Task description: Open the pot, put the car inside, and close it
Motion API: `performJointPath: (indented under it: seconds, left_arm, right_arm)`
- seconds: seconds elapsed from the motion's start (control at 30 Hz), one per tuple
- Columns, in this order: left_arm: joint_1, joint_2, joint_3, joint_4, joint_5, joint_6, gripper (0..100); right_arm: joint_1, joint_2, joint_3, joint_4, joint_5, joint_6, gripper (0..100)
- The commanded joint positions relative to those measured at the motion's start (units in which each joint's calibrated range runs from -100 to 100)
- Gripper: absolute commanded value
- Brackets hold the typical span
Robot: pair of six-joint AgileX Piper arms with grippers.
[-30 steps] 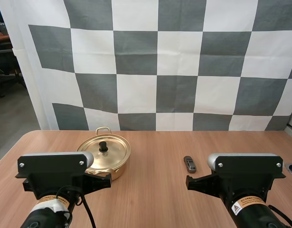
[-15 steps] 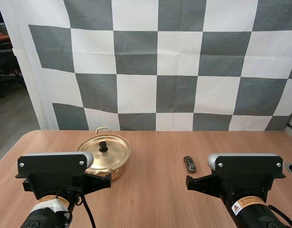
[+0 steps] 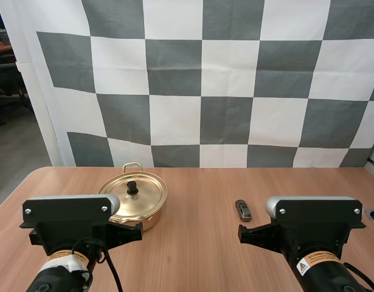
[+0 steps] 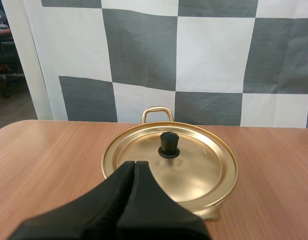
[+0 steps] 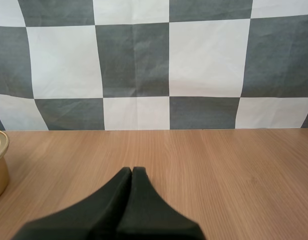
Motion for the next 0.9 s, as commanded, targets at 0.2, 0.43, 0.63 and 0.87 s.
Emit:
performJointPath:
  seconds: [0.2, 0.43, 0.63, 0.87]
  left_arm:
    - [0.0, 0.0, 0.0, -0.04, -0.06, 0.01, 0]
    - [0.0, 0.0, 0.0, -0.04, -0.06, 0.01, 0]
    - [0.0, 0.0, 0.0, -0.04, -0.06, 0.01, 0]
    - [0.0, 0.0, 0.0, -0.52, -0.06, 0.01, 0]
  right_arm:
    - [0.0, 0.0, 0.0, 0.03, 0.05, 0.04, 0]
    - [0.0, 0.0, 0.0, 2.02, 0.05, 0.04, 0]
    - [0.0, 0.0, 0.0, 4.25, 0.05, 0.04, 0]
    - [0.0, 0.0, 0.0, 4.25, 0.05, 0.04, 0]
